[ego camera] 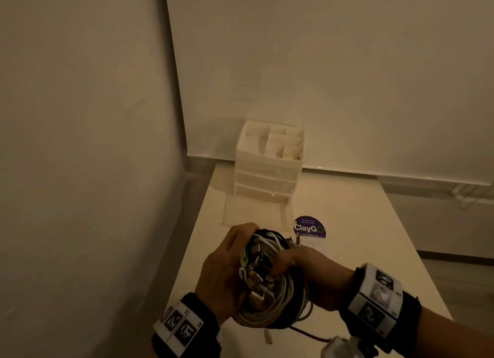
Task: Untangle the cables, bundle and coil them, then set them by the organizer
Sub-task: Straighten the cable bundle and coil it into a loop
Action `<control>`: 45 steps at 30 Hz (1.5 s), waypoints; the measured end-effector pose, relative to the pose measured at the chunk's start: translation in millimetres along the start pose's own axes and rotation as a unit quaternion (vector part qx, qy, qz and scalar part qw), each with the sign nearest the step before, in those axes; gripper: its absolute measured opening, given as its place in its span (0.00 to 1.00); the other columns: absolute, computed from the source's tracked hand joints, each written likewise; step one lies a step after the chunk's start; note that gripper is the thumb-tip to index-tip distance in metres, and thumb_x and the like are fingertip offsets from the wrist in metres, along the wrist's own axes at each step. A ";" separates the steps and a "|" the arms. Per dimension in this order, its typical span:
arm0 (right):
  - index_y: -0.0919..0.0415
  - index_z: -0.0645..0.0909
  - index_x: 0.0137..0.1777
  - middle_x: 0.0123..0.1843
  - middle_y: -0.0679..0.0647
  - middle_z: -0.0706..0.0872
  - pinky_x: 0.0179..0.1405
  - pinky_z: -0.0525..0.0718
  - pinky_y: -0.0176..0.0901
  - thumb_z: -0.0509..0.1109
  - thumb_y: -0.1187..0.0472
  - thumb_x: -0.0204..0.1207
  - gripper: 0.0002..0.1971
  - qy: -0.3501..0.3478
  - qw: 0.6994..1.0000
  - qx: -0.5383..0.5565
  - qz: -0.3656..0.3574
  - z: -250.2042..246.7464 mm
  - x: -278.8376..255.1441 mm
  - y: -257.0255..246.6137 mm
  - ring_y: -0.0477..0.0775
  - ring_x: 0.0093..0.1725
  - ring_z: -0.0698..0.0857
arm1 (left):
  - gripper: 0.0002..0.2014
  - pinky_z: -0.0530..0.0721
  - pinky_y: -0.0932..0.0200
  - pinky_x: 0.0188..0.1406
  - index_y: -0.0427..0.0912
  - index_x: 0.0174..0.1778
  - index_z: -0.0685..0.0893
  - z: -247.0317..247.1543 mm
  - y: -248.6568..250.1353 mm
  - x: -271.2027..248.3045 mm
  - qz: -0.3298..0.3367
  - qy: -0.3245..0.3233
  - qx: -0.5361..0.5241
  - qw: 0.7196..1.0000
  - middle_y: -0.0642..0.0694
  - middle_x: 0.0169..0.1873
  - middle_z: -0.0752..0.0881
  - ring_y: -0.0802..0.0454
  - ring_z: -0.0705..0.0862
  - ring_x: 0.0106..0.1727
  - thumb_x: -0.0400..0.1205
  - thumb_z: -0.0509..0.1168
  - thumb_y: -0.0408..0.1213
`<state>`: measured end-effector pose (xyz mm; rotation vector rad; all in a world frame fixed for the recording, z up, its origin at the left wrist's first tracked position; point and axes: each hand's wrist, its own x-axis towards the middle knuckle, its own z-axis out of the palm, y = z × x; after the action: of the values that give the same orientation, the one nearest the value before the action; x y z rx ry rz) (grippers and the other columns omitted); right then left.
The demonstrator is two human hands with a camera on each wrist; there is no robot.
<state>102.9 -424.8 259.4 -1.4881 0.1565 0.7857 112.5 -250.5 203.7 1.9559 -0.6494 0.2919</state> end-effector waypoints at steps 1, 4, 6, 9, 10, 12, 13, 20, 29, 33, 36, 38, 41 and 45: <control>0.70 0.87 0.52 0.47 0.68 0.89 0.47 0.88 0.51 0.73 0.62 0.52 0.25 -0.020 1.000 0.023 0.004 -1.7 2.1 2.7 0.63 0.42 0.89 | 0.25 0.89 0.49 0.45 0.54 0.66 0.70 -0.1 -1.7 1.6 0.019 -0.005 0.029 0.999 0.52 0.58 0.81 0.51 0.86 0.49 0.76 0.65 0.58; 0.71 0.88 0.44 0.38 0.63 0.90 0.36 0.87 0.44 0.66 0.69 0.55 0.17 -0.065 0.995 0.075 0.013 -6.7 7.1 9.9 0.59 0.35 0.89 | 0.25 0.88 0.56 0.41 0.51 0.68 0.68 1.4 -6.9 4.9 0.046 -0.040 0.066 0.996 0.51 0.56 0.79 0.54 0.85 0.44 0.77 0.66 0.51; 0.70 0.90 0.42 0.38 0.62 0.91 0.36 0.87 0.44 0.62 0.71 0.56 0.17 -0.097 0.991 0.096 0.013 -7.0 7.1 10.2 0.58 0.36 0.90 | 0.24 0.85 0.64 0.42 0.49 0.67 0.69 -0.3 -6.8 6.8 0.057 -0.065 0.056 0.995 0.54 0.55 0.76 0.57 0.82 0.43 0.78 0.66 0.50; 0.66 0.91 0.36 0.36 0.60 0.91 0.37 0.89 0.43 0.59 0.73 0.54 0.19 -0.142 0.982 0.120 0.016 -7.0 7.9 7.8 0.56 0.36 0.91 | 0.23 0.82 0.67 0.42 0.48 0.67 0.69 -1.3 -5.1 12.1 0.069 -0.075 0.056 0.993 0.54 0.54 0.73 0.57 0.80 0.44 0.78 0.67 0.45; 0.66 0.91 0.36 0.36 0.60 0.92 0.39 0.90 0.45 0.59 0.74 0.52 0.20 -0.146 0.981 0.124 0.017 -7.9 8.5 7.0 0.57 0.37 0.91 | 0.23 0.82 0.63 0.42 0.49 0.68 0.69 -0.8 -4.6 14.1 0.071 -0.075 0.062 0.993 0.53 0.53 0.74 0.55 0.78 0.45 0.78 0.67 0.43; 0.67 0.91 0.38 0.38 0.60 0.92 0.46 0.90 0.48 0.62 0.75 0.49 0.20 -0.149 0.980 0.129 0.015 -10.0 12.4 7.7 0.58 0.41 0.91 | 0.25 0.79 0.60 0.45 0.51 0.71 0.67 -0.2 -3.2 18.2 0.079 -0.078 0.097 0.989 0.52 0.51 0.75 0.53 0.74 0.48 0.78 0.63 0.45; 0.67 0.91 0.40 0.39 0.60 0.92 0.48 0.90 0.48 0.65 0.73 0.47 0.20 -0.154 0.979 0.133 0.016 -10.6 14.2 8.6 0.58 0.42 0.91 | 0.28 0.77 0.60 0.47 0.52 0.75 0.64 -0.7 -2.1 20.8 0.082 -0.090 0.114 0.986 0.52 0.51 0.75 0.53 0.73 0.49 0.79 0.62 0.47; 0.67 0.91 0.43 0.40 0.60 0.92 0.48 0.88 0.46 0.62 0.72 0.51 0.22 -0.187 0.968 0.165 0.027 -16.4 23.8 14.3 0.58 0.44 0.91 | 0.50 0.87 0.55 0.35 0.65 0.83 0.46 -8.2 -1.4 32.1 0.112 -0.217 0.188 0.951 0.49 0.61 0.71 0.54 0.81 0.38 0.75 0.73 0.37; 0.62 0.92 0.35 0.31 0.61 0.90 0.30 0.89 0.43 0.39 0.84 0.70 0.37 -0.185 0.975 0.109 0.061 -17.5 26.0 -1.7 0.58 0.29 0.90 | 0.54 0.81 0.71 0.34 0.69 0.82 0.48 -5.4 -7.1 37.3 0.110 -0.260 0.218 0.934 0.49 0.67 0.70 0.60 0.78 0.34 0.71 0.76 0.34; 0.60 0.92 0.29 0.26 0.59 0.89 0.26 0.86 0.38 0.39 0.75 0.82 0.38 -0.152 0.977 0.125 0.086 -14.9 25.2 -0.5 0.54 0.27 0.89 | 0.53 0.87 0.59 0.40 0.72 0.81 0.45 -0.6 -12.6 32.7 0.103 -0.259 0.227 0.933 0.53 0.74 0.65 0.57 0.82 0.42 0.73 0.73 0.33; 0.67 0.90 0.41 0.36 0.64 0.90 0.33 0.91 0.49 0.48 0.72 0.83 0.27 -0.117 0.980 0.140 0.084 -16.5 35.0 4.0 0.59 0.34 0.91 | 0.49 0.84 0.63 0.43 0.72 0.80 0.49 -0.4 -19.8 37.1 0.095 -0.278 0.206 0.933 0.59 0.72 0.67 0.56 0.82 0.47 0.73 0.70 0.33; 0.73 0.83 0.50 0.39 0.66 0.89 0.34 0.91 0.51 0.50 0.77 0.76 0.18 -0.115 0.983 0.115 0.090 -17.1 39.3 0.3 0.61 0.35 0.91 | 0.43 0.84 0.60 0.43 0.71 0.79 0.56 -0.4 -22.4 40.1 0.076 -0.274 0.187 0.940 0.61 0.66 0.71 0.54 0.82 0.48 0.73 0.68 0.35; 0.72 0.80 0.29 0.24 0.61 0.84 0.29 0.86 0.39 0.52 0.74 0.56 0.13 -0.112 0.984 0.091 0.104 -18.2 37.6 -9.4 0.57 0.23 0.86 | 0.33 0.85 0.49 0.39 0.65 0.71 0.68 1.5 -26.8 43.5 0.052 -0.232 0.163 0.958 0.58 0.57 0.74 0.51 0.83 0.45 0.72 0.69 0.37; 0.68 0.83 0.28 0.27 0.58 0.85 0.31 0.82 0.36 0.53 0.72 0.66 0.17 -0.097 0.991 0.034 0.086 -20.6 35.7 -31.0 0.54 0.25 0.85 | 0.21 0.83 0.49 0.36 0.54 0.64 0.77 -0.6 -31.7 51.7 0.077 -0.131 0.121 0.981 0.54 0.50 0.77 0.52 0.82 0.41 0.75 0.71 0.40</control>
<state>154.2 -427.1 262.8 -1.3387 0.1644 1.0486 173.0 -255.3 204.3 2.2017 -0.9768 0.2166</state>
